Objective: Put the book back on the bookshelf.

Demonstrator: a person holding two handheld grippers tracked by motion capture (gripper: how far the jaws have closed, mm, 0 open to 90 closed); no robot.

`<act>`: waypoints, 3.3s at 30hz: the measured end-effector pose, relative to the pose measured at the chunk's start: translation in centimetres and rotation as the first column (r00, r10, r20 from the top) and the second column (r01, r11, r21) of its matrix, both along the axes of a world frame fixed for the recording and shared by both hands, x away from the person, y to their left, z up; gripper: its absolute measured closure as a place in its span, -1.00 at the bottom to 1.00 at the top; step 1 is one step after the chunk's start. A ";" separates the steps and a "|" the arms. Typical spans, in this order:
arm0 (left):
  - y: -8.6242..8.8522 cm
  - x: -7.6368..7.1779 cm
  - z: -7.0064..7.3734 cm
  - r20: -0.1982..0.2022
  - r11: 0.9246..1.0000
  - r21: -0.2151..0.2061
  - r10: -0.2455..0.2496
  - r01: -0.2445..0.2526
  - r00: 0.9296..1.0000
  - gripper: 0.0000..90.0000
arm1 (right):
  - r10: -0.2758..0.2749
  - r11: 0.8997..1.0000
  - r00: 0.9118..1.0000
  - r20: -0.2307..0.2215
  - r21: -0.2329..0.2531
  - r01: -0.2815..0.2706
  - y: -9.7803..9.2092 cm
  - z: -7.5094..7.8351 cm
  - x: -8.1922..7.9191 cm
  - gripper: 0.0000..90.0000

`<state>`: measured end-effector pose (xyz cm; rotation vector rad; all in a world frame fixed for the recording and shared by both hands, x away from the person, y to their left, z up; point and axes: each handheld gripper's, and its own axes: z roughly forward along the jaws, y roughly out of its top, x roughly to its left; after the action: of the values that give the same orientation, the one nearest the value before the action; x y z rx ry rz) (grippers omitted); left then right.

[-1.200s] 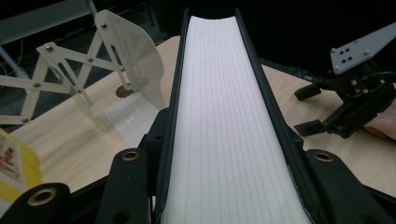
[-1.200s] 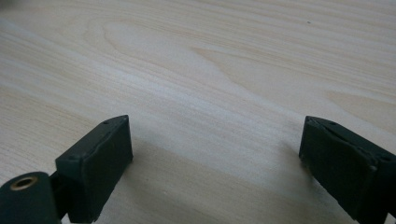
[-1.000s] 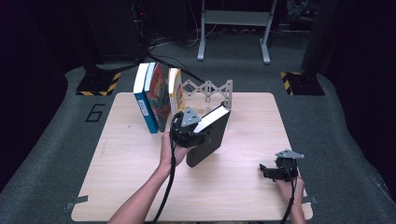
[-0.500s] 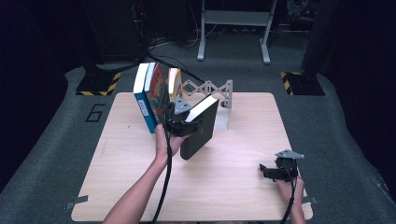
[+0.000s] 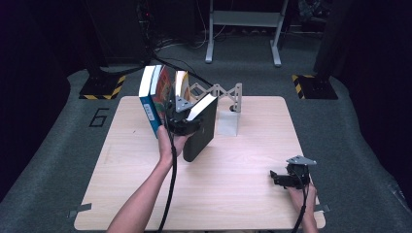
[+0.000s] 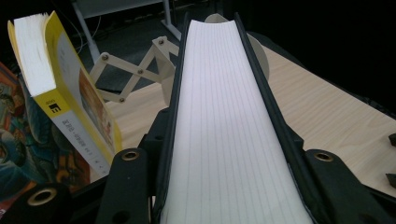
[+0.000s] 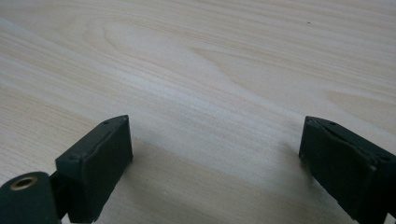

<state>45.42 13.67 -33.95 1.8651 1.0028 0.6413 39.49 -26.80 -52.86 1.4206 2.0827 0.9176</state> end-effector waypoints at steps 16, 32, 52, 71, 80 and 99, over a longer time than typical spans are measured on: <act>0.2 2.5 -0.7 0.015 0.992 -0.042 0.119 -0.118 0.993 0.21 | -0.001 1.000 1.000 -0.002 0.003 0.001 0.1 0.0 0.0 -0.80; -1.2 5.8 -2.2 0.042 0.955 -0.110 0.281 -0.275 0.959 0.21 | -0.004 1.000 1.000 -0.001 0.006 0.004 0.1 0.0 -0.1 -0.79; -2.7 8.1 -4.4 0.072 0.912 -0.092 0.407 -0.400 0.911 0.21 | 0.006 1.000 1.000 -0.003 -0.001 -0.006 0.2 0.0 -0.1 -0.78; -1.9 7.5 -5.1 0.037 0.933 -0.075 0.355 -0.352 0.934 0.14 | 0.005 1.000 1.000 0.003 -0.004 -0.005 0.2 0.1 -0.2 -0.77; -1.2 6.1 -7.8 -0.035 0.946 -0.065 0.315 -0.317 0.948 0.04 | 0.006 1.000 1.000 0.002 -0.004 -0.006 0.2 0.1 -0.2 -0.77; -2.6 6.2 -10.3 -0.006 0.896 -0.066 0.440 -0.439 0.898 0.20 | 0.004 1.000 1.000 0.002 -0.004 -0.004 0.2 0.1 -0.2 -0.77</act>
<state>51.61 11.06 -44.22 1.5818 1.4415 0.8679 39.29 -26.56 -52.79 1.4137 2.0859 0.9157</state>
